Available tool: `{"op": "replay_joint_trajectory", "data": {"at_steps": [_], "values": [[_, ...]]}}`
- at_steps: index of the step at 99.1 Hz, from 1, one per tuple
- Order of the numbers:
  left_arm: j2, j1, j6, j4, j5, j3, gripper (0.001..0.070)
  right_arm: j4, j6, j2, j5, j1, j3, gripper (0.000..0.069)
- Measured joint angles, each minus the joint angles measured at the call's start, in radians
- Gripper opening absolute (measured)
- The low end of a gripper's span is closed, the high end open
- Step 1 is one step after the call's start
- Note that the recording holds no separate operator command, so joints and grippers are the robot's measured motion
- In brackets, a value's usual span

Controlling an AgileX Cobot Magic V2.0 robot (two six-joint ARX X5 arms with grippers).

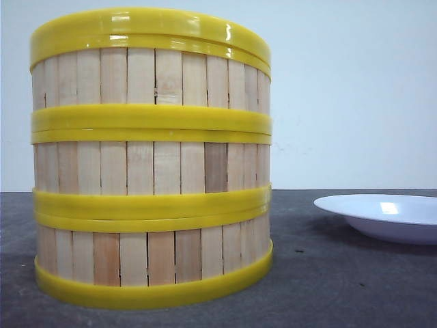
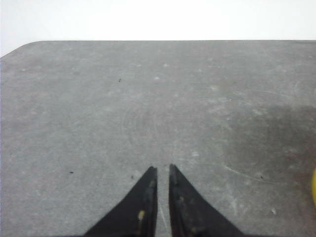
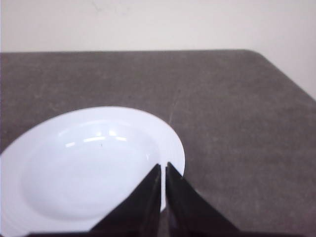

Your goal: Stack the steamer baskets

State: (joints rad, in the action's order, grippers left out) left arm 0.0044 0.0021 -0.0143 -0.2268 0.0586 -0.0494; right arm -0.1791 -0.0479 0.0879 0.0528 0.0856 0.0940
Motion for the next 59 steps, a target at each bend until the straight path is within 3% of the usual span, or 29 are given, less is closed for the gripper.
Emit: {"op": "replay_joint_trajectory", "data": {"at_steps": [59], "values": [[0.000, 0.000, 0.000, 0.000, 0.000, 0.000, 0.0015, 0.006, 0.007, -0.083, 0.000, -0.003, -0.077, 0.0009]]}}
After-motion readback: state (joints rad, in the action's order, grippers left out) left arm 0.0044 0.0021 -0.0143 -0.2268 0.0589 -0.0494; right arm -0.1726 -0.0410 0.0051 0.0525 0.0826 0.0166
